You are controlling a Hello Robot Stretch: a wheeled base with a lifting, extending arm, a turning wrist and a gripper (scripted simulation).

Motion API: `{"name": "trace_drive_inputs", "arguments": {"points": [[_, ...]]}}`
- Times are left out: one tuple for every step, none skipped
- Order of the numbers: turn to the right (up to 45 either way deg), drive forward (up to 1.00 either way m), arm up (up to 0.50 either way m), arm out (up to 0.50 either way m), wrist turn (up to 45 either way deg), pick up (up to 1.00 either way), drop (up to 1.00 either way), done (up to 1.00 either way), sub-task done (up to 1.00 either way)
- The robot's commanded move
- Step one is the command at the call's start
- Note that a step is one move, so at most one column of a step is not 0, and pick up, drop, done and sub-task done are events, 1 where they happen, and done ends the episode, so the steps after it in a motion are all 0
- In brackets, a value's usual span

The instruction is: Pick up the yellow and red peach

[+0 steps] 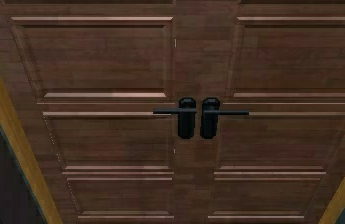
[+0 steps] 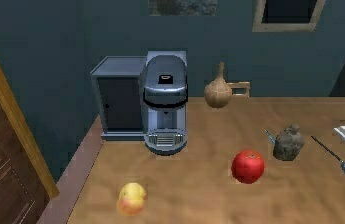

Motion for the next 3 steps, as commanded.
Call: {"name": "trace_drive_inputs", "arguments": {"points": [[0.0,0.00,0.38,0.00,0.0,0.00,0.00,0.00,0.00],[0.0,0.00,0.00,0.12,0.0,0.00,0.00,0.00,0.00],[0.0,0.00,0.00,0.00,45.0,0.00,0.00,0.00,0.00]]}}
